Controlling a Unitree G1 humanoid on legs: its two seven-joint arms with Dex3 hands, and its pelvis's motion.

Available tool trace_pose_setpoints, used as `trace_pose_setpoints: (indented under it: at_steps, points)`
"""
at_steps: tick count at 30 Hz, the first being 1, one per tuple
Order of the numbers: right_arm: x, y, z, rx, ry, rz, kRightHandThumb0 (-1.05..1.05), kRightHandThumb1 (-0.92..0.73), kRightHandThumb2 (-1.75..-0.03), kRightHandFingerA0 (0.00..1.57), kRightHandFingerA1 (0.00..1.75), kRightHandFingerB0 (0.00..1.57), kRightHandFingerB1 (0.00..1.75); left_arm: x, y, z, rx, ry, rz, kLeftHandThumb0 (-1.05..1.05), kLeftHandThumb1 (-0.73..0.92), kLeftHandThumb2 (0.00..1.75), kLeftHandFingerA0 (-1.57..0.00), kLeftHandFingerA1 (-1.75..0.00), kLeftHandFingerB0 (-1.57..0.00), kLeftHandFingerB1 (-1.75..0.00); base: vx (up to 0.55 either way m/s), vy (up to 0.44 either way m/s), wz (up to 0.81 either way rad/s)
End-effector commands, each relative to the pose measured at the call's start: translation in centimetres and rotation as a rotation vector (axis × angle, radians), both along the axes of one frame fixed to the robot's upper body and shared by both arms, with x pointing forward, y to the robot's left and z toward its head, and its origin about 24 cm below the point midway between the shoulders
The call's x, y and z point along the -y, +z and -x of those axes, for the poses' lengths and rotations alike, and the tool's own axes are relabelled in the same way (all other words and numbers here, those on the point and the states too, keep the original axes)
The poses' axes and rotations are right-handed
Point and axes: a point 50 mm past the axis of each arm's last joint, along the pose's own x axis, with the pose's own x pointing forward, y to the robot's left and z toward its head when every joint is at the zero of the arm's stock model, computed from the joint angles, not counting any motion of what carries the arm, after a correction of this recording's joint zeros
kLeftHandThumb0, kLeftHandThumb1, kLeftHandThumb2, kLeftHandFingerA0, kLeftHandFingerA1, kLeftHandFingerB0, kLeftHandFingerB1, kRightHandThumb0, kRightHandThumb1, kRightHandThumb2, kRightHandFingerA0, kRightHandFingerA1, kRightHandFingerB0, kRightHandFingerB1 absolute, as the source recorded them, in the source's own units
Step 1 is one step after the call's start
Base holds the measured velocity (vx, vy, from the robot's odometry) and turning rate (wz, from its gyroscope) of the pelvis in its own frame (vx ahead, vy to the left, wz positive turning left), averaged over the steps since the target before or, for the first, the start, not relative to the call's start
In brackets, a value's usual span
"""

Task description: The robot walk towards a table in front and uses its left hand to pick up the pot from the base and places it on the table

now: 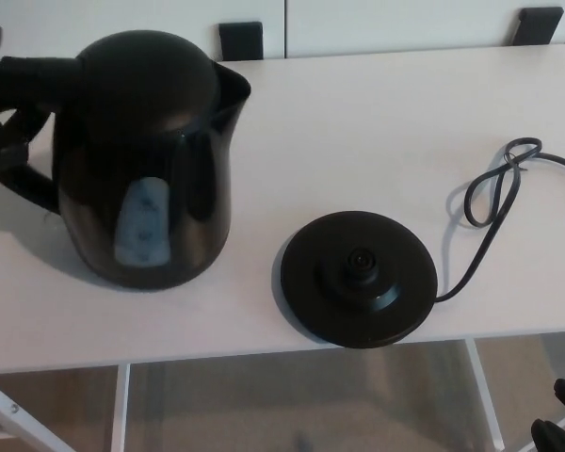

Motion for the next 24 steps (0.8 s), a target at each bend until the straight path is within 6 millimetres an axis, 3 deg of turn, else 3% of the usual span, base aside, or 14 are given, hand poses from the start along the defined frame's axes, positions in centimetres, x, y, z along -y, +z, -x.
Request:
trace_pose_setpoints:
  at_steps: [1, 7, 8, 9, 19, 22, 24]
  points:
    - [0.8, -0.1, 0.3, -0.022, -0.032, 0.002, -0.27, -0.66, -0.65, 0.08, 0.38, 0.17, 0.37, 0.8, 3.2, 0.8, -0.013, -0.497, -0.27, -0.74, 0.44, 0.79, 0.0, -0.01, 0.0, 0.0, 0.0, 0.0, 0.0]
    - [0.8, -0.1, 0.1, -0.026, -0.014, 0.007, -0.27, -0.67, -0.64, 0.07, 0.36, 0.18, 0.38, 1.2, 4.0, 1.1, -0.116, -0.587, -0.448, -0.73, 0.42, 0.8, 0.0, -0.01, 0.0, 0.0, 0.0, 0.0, 0.0]
    - [0.8, 0.0, 0.1, -0.024, -0.015, 0.006, -0.28, -0.66, -0.65, 0.08, 0.35, 0.17, 0.37, 1.4, 4.1, 1.3, -0.143, -0.618, -0.484, -0.77, 0.47, 0.57, 0.0, -0.1, 0.0, -0.05, 0.0, 0.0, 0.0]
    - [0.8, 0.0, 0.1, -0.022, -0.014, 0.005, -0.28, -0.66, -0.65, 0.07, 0.37, 0.17, 0.37, 1.7, 4.3, 1.6, -0.186, -0.67, -0.548, -0.72, 0.41, 0.8, 0.0, -0.03, 0.0, -0.03, 0.0, 0.0, 0.0]
    - [0.8, 0.2, -0.3, -0.019, 0.006, 0.015, -0.29, -0.65, -0.64, 0.08, 0.38, 0.16, 0.37, 4.0, 3.5, 2.8, -0.366, -0.834, -0.75, -0.67, 0.4, 0.77, 0.0, -0.06, 0.0, -0.02, 0.0, 0.0, 0.0]
    - [0.8, 0.2, -0.3, -0.014, 0.01, 0.014, -0.29, -0.66, -0.64, 0.08, 0.38, 0.16, 0.37, 4.6, 2.8, 3.1, -0.427, -0.871, -0.761, -0.61, 0.37, 0.75, 0.0, -0.09, 0.0, -0.06, 0.0, 0.0, 0.0]
    - [0.8, 0.2, -0.3, -0.015, 0.011, 0.017, -0.29, -0.65, -0.65, 0.09, 0.39, 0.17, 0.37, 5.2, 1.2, 3.3, -0.502, -0.909, -0.785, -0.6, 0.37, 0.75, 0.0, -0.1, 0.0, -0.07, 0.0, 0.0, 0.0]
